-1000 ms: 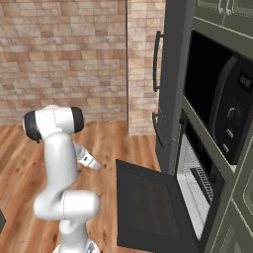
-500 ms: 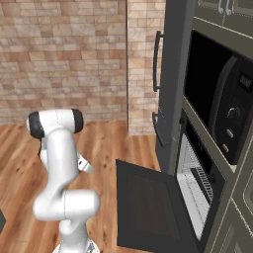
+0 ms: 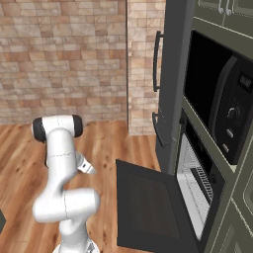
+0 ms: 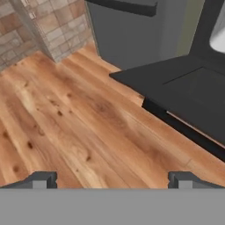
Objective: Take the baked cake out of the oven and place it on the plate for cooling. Then close the oven door.
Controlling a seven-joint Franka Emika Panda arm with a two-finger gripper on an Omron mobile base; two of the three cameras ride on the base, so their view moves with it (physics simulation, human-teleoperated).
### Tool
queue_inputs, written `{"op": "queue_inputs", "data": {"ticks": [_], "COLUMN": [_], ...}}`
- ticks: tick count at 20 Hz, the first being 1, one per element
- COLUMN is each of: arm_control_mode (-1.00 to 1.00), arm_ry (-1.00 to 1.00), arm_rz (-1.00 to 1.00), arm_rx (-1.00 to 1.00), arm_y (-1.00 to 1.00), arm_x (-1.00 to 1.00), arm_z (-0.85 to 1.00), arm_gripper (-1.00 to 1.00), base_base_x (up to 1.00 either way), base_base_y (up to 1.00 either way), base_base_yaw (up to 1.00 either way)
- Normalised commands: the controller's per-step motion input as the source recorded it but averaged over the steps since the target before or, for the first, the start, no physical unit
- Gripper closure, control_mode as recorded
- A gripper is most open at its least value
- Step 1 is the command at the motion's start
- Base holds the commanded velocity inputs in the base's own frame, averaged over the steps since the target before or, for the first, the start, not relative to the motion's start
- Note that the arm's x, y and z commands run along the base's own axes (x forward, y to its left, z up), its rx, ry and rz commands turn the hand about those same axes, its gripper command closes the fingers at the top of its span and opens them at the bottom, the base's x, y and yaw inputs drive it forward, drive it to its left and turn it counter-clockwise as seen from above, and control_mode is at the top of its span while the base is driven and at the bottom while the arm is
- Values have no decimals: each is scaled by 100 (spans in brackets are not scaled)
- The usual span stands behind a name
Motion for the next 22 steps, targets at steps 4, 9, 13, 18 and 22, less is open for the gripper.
{"op": "queue_inputs", "data": {"ticks": [4, 9, 13, 18, 22], "arm_control_mode": [-100, -100, -100, -100, -100], "arm_ry": [-15, -16, -21, -22, -21], "arm_rz": [-3, -21, -38, -42, -45], "arm_rx": [-9, -12, -15, -13, -12], "arm_y": [51, 27, 0, 1, 6], "arm_x": [34, 1, 0, 0, 0], "arm_z": [-44, -65, -83, -83, -83], "arm_gripper": [-100, -100, -100, -100, -100], "base_base_x": [0, 0, 0, 0, 0], "base_base_y": [0, 0, 0, 0, 0], "base_base_yaw": [0, 0, 0, 0, 0]}}
